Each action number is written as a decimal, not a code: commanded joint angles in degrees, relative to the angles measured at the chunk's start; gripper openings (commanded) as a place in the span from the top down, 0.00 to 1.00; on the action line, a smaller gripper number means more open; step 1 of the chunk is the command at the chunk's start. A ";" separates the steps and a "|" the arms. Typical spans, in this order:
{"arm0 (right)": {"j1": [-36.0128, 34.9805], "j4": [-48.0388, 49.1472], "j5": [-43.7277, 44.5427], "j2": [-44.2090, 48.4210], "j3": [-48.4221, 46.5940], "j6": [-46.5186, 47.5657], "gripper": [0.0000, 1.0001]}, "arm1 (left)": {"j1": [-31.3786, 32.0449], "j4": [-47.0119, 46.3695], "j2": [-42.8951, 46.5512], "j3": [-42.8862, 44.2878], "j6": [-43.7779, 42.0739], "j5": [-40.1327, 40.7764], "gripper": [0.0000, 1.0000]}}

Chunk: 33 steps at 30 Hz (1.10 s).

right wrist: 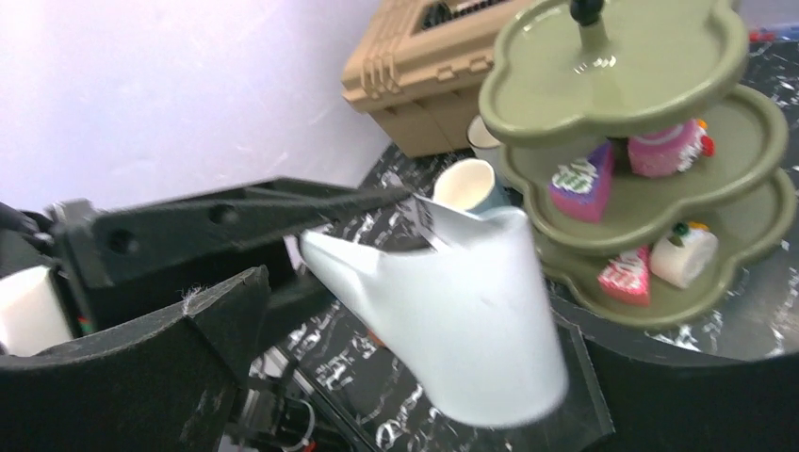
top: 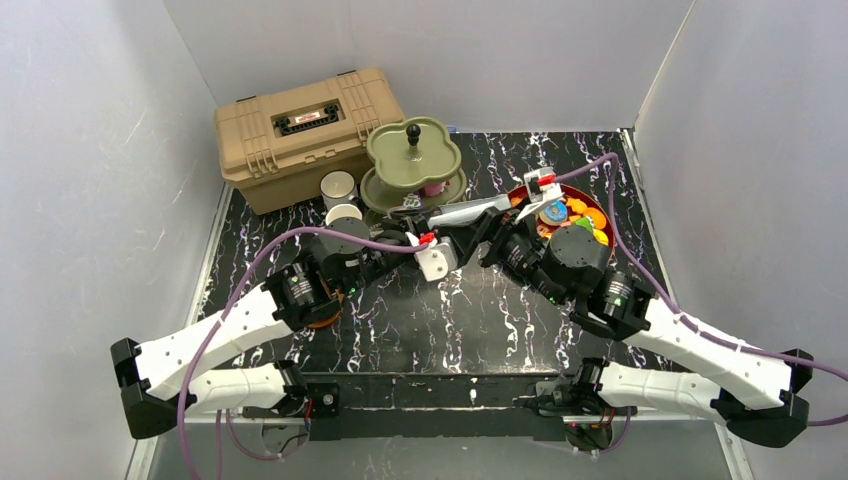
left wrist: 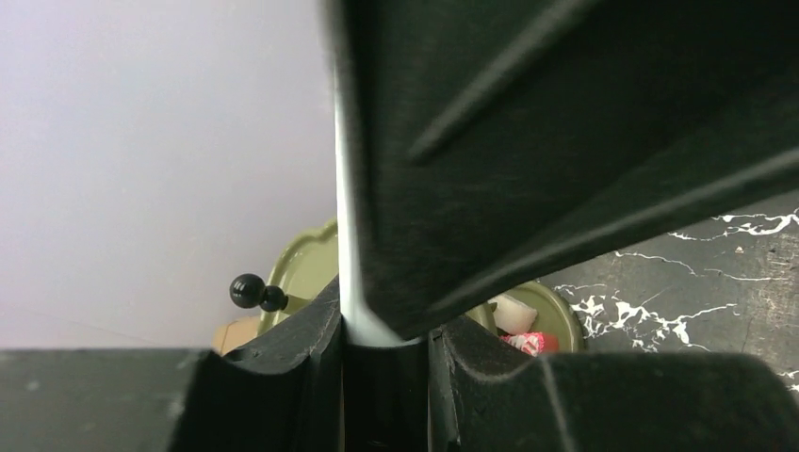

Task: Serve the afternoon tea
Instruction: Pick up the clamp from the center of the board.

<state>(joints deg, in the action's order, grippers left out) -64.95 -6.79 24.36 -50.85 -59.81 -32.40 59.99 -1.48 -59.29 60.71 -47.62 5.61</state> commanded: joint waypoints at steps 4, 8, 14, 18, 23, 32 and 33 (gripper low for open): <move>-0.09 18.71 0.58 -1.78 1.03 0.11 0.08 | -0.13 -1.96 0.78 2.05 2.69 0.73 1.00; -0.09 20.86 0.06 -3.02 1.16 -0.07 0.19 | -0.13 -2.04 1.56 1.53 3.38 -0.18 1.00; -0.09 21.11 0.61 -3.47 1.04 -0.22 0.40 | -0.13 -2.00 2.08 1.05 3.14 -0.57 1.00; 0.00 21.20 1.16 -3.20 1.04 -0.10 0.51 | -0.13 -1.95 2.85 0.56 3.68 -2.22 1.00; 0.00 20.49 0.19 -3.99 0.85 -0.52 0.40 | -0.13 -2.22 4.41 0.01 5.38 -5.59 1.00; 1.56 18.58 -3.47 -5.18 -0.54 -1.96 0.37 | -0.13 -2.15 4.85 -0.63 4.27 -7.32 1.00; 1.98 18.23 -3.91 -5.02 -0.57 -2.16 0.40 | -0.13 -2.13 4.90 -0.72 4.02 -7.33 1.00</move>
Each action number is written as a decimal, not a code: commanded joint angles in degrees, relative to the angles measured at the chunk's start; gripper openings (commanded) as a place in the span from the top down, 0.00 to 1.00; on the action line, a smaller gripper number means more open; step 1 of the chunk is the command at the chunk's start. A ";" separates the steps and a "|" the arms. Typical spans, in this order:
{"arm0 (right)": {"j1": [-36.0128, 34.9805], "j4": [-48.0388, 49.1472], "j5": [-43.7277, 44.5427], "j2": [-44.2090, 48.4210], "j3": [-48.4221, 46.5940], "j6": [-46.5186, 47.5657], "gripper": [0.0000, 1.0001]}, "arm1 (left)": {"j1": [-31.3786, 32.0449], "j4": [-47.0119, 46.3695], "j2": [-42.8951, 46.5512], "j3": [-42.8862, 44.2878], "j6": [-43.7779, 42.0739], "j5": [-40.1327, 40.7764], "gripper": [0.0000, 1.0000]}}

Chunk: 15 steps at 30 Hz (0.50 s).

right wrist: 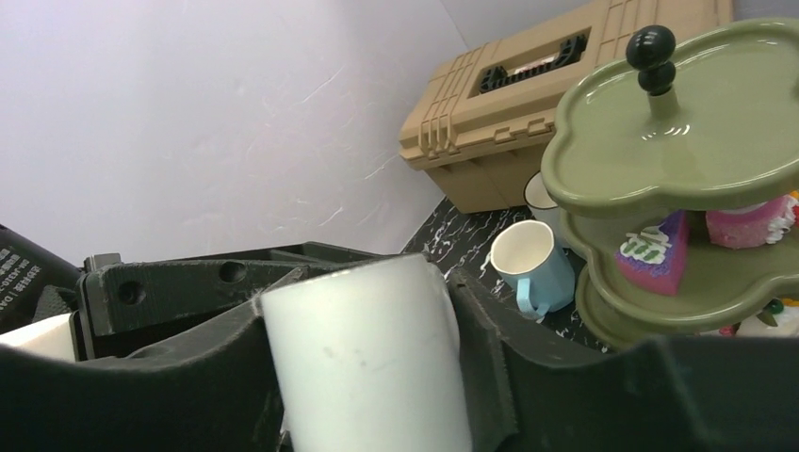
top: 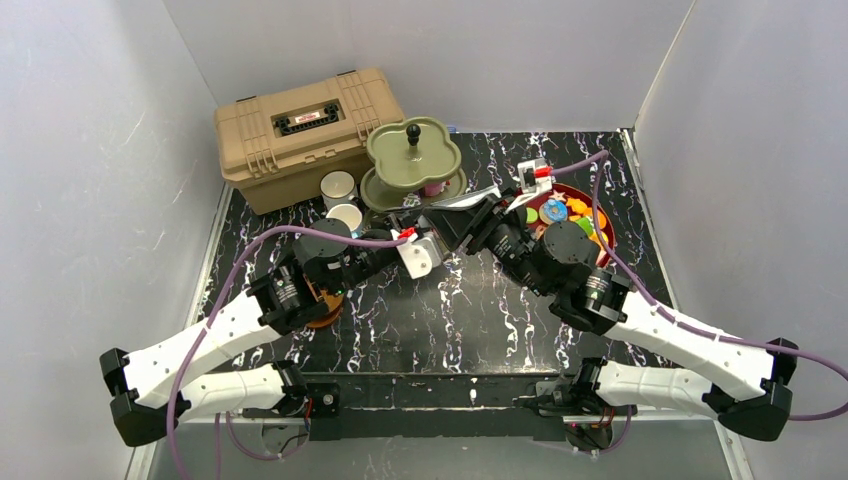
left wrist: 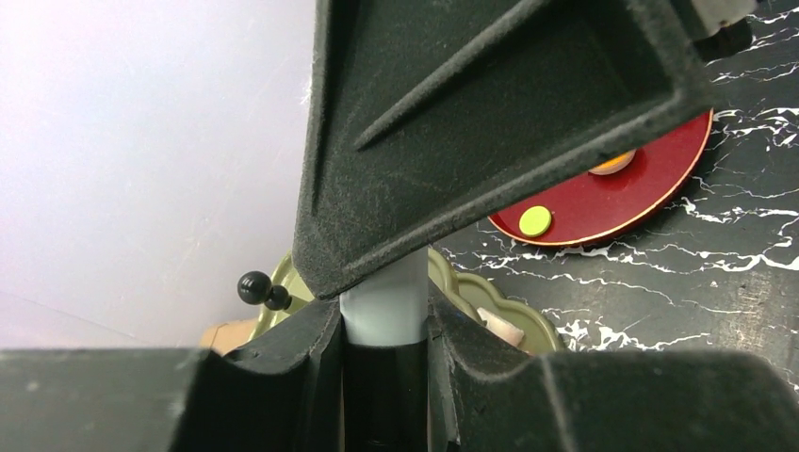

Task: Serve the afternoon tea
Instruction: Pick up the clamp from the center of the board.

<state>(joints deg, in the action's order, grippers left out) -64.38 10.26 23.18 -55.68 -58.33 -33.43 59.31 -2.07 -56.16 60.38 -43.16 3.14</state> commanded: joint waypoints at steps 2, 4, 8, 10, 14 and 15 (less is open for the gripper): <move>2.05 1.00 -3.48 0.38 -1.85 -1.36 0.47 | 0.54 -1.54 1.97 -0.67 -0.93 -5.33 1.00; 2.68 0.85 -4.03 1.01 -1.84 -1.46 0.53 | 0.54 -1.54 2.10 -0.98 -1.41 -5.83 1.00; 3.35 -0.10 -4.57 1.80 -2.50 -0.75 0.65 | 0.59 -1.08 1.98 -1.26 -2.08 -6.63 1.00; 3.46 -1.09 -4.15 1.89 -2.98 0.04 0.66 | 0.55 0.55 1.74 -0.77 -1.85 -7.64 0.79; 3.47 -4.29 -0.80 1.65 -4.19 2.49 0.67 | 0.55 5.79 1.41 0.78 0.14 -10.40 0.31; 3.47 -5.47 0.60 1.70 -4.31 3.53 0.67 | 0.55 6.37 1.48 0.98 0.83 -10.83 0.23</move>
<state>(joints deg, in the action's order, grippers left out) -61.14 6.50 19.86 -55.07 -58.83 -33.43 59.48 -0.60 -55.75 59.68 -43.83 -1.67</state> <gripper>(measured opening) 0.557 0.625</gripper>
